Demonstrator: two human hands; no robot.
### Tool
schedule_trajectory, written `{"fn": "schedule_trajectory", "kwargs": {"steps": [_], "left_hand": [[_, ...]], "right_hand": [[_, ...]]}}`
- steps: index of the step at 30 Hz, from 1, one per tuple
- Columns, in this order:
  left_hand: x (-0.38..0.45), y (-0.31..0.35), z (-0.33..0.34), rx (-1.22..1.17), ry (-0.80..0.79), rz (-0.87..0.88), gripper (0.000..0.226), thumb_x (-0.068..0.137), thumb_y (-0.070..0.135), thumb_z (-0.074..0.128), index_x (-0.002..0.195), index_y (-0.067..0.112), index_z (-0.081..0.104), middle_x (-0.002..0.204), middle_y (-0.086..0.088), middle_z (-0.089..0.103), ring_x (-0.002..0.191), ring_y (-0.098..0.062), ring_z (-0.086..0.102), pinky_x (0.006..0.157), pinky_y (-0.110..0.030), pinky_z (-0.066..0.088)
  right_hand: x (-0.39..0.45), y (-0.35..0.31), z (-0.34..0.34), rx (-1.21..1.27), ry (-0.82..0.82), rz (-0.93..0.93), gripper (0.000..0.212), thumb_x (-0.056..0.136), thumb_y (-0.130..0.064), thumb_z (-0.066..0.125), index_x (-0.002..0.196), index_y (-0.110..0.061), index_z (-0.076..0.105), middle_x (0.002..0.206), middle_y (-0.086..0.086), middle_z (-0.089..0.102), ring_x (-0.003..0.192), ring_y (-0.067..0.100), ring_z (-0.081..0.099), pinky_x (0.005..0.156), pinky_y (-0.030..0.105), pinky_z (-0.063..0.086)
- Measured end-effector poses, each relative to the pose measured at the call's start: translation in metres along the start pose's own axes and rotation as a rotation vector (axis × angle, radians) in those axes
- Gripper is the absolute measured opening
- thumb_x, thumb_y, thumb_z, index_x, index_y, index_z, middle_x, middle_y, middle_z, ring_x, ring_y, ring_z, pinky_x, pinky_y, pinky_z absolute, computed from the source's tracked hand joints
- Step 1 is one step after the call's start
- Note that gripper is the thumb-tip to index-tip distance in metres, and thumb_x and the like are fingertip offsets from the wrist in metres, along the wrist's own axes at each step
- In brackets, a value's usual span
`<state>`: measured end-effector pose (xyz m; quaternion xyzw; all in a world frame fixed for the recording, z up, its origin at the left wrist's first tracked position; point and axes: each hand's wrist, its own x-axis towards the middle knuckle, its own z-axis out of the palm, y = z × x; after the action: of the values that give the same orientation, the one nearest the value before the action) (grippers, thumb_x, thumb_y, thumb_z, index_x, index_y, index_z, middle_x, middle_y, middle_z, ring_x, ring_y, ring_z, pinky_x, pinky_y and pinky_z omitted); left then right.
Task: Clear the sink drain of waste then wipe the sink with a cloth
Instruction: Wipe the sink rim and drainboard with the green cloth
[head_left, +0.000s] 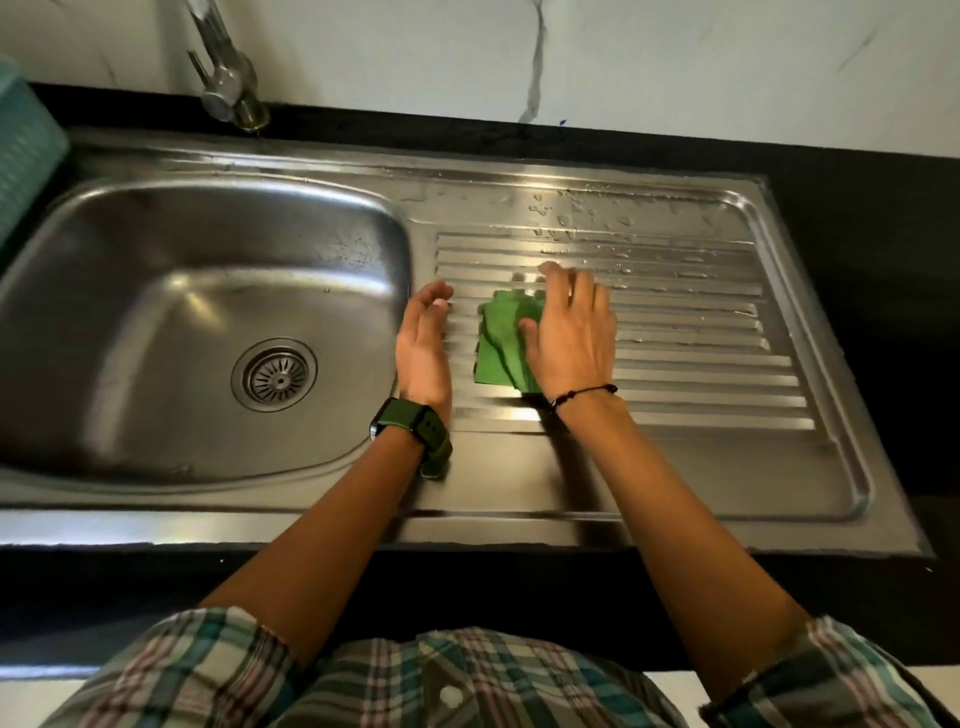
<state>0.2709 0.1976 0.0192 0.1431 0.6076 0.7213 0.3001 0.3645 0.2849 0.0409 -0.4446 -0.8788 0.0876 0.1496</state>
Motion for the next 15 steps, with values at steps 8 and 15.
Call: {"fn": "schedule_trajectory", "kwargs": {"steps": [8, 15], "left_hand": [[0.003, 0.0, -0.002, -0.129, 0.034, -0.024, 0.029, 0.078, 0.03, 0.041, 0.1, 0.023, 0.059, 0.113, -0.003, 0.061, 0.114, -0.019, 0.053, 0.101, -0.031, 0.04], [0.006, -0.002, -0.004, -0.101, 0.075, -0.028, 0.04, 0.075, 0.026, 0.043, 0.109, 0.01, 0.058, 0.109, -0.002, 0.06, 0.107, -0.015, 0.055, 0.098, -0.028, 0.044]], "right_hand": [[-0.034, -0.025, 0.029, -0.123, -0.304, -0.143, 0.077, 0.091, -0.053, 0.033, 0.145, -0.003, 0.014, 0.156, 0.016, 0.014, 0.146, 0.027, 0.002, 0.117, 0.045, -0.004], [-0.018, -0.038, 0.022, -0.04, -0.391, -0.454, 0.063, 0.086, -0.016, 0.048, 0.145, -0.012, 0.024, 0.155, 0.007, 0.023, 0.145, 0.021, 0.011, 0.118, 0.039, 0.001]]}}
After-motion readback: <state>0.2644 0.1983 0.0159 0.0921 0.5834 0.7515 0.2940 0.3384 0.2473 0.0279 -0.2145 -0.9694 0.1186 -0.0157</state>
